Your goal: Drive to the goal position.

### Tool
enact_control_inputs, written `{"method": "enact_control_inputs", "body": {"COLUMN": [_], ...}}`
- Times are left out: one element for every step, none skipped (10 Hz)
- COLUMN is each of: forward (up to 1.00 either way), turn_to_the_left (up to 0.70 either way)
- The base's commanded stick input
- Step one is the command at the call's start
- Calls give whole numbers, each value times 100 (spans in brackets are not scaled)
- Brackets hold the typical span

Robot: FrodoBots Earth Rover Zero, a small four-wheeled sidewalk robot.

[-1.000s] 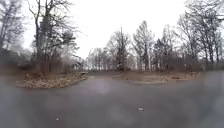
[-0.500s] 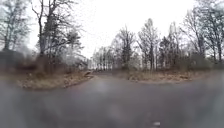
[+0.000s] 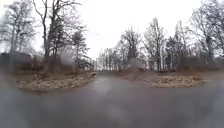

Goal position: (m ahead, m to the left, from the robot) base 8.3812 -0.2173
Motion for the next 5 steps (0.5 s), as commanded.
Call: {"method": "enact_control_inputs", "body": {"forward": [100,100,100,100,100], "turn_to_the_left": [0,0,0,0,0]}}
